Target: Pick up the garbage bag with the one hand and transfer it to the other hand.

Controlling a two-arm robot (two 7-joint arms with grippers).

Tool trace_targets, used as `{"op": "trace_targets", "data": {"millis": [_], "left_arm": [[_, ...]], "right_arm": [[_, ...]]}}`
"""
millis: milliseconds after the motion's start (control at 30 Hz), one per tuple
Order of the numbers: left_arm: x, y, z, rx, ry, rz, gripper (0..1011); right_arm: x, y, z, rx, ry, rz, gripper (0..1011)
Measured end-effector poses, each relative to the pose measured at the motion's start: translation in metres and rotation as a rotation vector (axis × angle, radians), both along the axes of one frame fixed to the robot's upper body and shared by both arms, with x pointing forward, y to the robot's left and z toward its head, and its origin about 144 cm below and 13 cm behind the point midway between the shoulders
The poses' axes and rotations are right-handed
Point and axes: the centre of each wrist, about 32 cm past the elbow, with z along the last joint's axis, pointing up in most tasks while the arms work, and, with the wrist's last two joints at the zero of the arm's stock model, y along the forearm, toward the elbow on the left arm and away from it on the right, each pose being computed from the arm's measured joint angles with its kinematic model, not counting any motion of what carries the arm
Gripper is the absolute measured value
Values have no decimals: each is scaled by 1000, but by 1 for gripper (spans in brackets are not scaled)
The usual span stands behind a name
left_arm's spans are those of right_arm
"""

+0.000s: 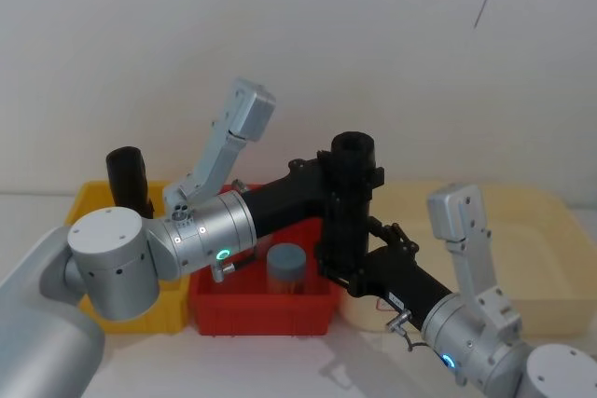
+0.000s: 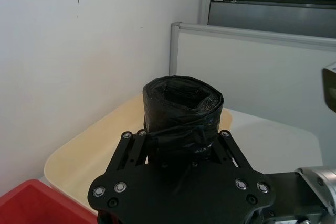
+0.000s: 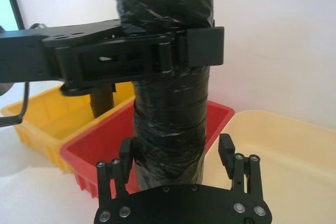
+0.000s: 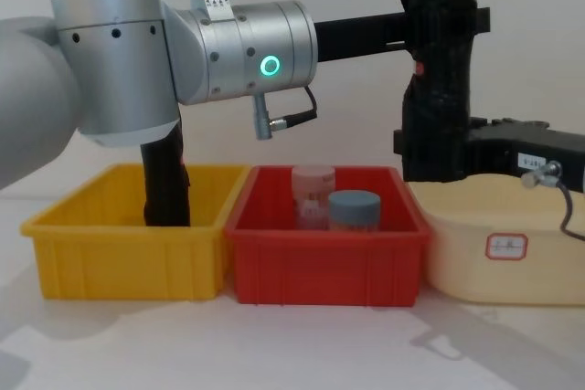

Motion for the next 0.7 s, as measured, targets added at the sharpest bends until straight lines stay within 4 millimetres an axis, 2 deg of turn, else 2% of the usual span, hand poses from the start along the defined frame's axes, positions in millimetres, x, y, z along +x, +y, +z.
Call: {"op": "trace_targets", "data": {"millis": [200,267,400,433,500,533,700], "left_arm": [[0,0,0,0,0,0,402],[0,0,0,0,0,0,402],[0,0,0,0,0,0,402],[0,0,0,0,0,0,402],[0,0,0,0,0,0,402],[0,0,0,0,0,0,402],[0,0,0,-1,-1,0,402]], "right_arm": [[5,1,2,2,7,-4,908],[6,2,3,4,9,-3,824],[8,3,4,9,12,2,738],[8,3,5,11,12,3,672],[9,4,6,14,13,6,633],[9,4,7,15,14,8,579],[9,6,9,18,14,14,537]]}}
